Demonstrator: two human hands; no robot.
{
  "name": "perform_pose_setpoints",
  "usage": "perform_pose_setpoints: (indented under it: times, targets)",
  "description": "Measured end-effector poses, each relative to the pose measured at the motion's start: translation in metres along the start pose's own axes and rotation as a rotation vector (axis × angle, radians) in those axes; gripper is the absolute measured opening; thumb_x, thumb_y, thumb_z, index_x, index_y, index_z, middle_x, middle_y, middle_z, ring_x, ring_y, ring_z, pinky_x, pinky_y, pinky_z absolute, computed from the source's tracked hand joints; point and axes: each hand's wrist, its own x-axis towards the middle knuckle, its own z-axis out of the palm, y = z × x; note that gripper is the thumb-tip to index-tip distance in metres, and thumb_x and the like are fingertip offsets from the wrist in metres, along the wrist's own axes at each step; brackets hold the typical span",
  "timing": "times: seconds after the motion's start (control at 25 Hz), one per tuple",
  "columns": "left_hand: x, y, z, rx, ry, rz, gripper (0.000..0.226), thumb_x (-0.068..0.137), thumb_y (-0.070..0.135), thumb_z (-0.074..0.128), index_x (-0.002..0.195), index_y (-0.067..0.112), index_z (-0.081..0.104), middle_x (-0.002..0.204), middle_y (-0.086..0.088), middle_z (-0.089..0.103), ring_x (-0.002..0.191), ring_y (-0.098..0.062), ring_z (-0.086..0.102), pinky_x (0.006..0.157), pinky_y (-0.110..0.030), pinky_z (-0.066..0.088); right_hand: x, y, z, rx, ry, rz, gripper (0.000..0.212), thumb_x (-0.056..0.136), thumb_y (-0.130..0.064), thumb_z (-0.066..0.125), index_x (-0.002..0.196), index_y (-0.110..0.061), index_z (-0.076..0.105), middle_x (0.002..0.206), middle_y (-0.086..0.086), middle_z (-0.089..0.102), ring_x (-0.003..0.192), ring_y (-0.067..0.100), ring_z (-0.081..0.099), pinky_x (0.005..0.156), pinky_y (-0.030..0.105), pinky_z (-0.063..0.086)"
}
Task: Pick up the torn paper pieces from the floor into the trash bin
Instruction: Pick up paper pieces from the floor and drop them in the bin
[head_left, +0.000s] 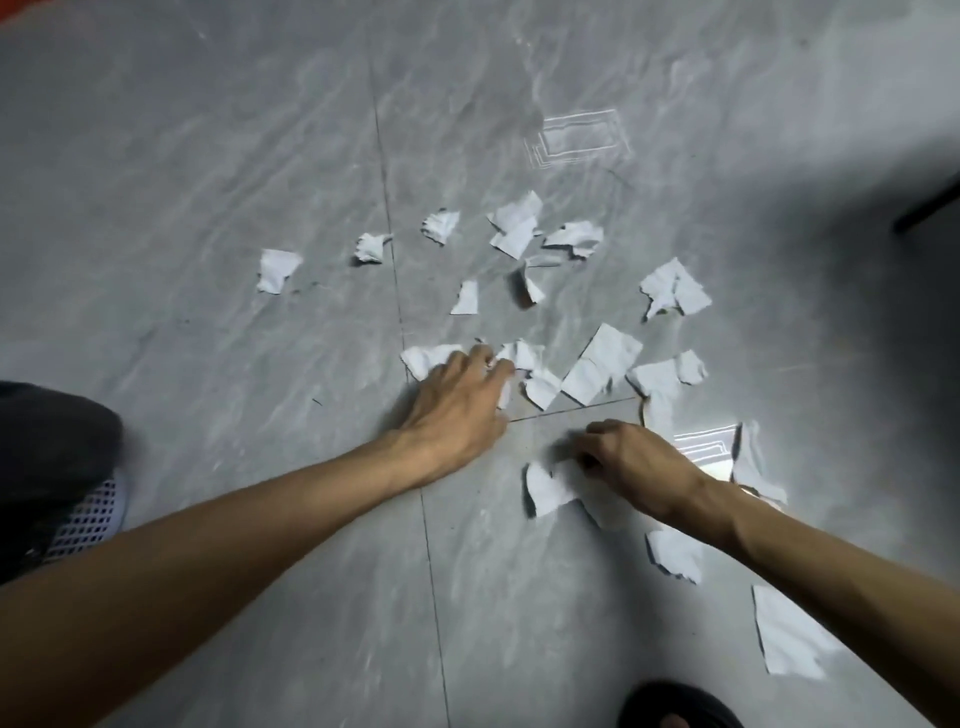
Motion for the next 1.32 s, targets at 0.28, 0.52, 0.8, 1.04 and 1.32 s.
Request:
perform_pose_setpoints:
  times: [0.28,0.52,0.8,1.04,1.32]
  targets:
    - [0.017,-0.059,0.013,-0.080,0.128,-0.345,0.027,0.090,0.027,0.057,0.110,0.010,0.053,0.114,-0.014,0.056,0.102,-0.037,0.054,0.081,-0.043,0.046,0.001,0.002,-0.040,0.243,0.301,0.082,0.024,0.086,-0.001,0.059,0.104,-0.015,0.068,0.083,-0.003,0.056,0.072,0.013,0.050,0.064,0.016,0.031]
    - [0.024,-0.046,0.000,-0.403,0.349,-0.222,0.007,0.083,0.015,0.066,0.079,0.009,0.066,0.097,0.001,0.057,0.092,-0.017,0.052,0.077,-0.022,0.036,0.013,-0.007,-0.041,0.272,0.287,0.245,0.019,0.086,-0.003,0.046,0.072,0.002,0.058,0.075,0.011,0.051,0.073,0.031,0.048,0.064,0.036,0.031]
    - [0.049,-0.020,0.022,-0.221,0.040,0.038,0.008,0.083,0.018,0.069,0.079,0.013,0.065,0.096,-0.001,0.059,0.093,-0.019,0.057,0.069,-0.026,0.037,0.020,-0.004,-0.034,0.334,0.302,0.255,0.022,0.085,-0.021,0.060,0.067,-0.009,0.058,0.083,0.004,0.052,0.072,0.020,0.049,0.065,0.025,0.031]
    - [0.033,-0.029,0.000,-0.474,0.152,-0.169,0.006,0.077,0.007,0.074,0.077,0.008,0.068,0.071,0.001,0.064,0.066,-0.012,0.061,0.059,-0.021,0.043,0.061,-0.017,-0.026,0.115,0.220,-0.032,0.016,0.086,-0.021,0.062,0.077,-0.008,0.058,0.092,0.007,0.056,0.071,0.025,0.054,0.061,0.029,0.038]
    - [-0.047,-0.063,-0.100,-0.554,0.166,-0.170,0.016,0.070,0.008,0.079,0.067,0.015,0.066,0.055,0.010,0.059,0.047,0.005,0.053,0.049,-0.006,0.037,0.093,-0.053,-0.021,-0.097,0.118,0.024,0.009,0.084,-0.002,0.049,0.075,-0.004,0.050,0.081,0.022,0.063,0.073,0.039,0.060,0.058,0.039,0.040]
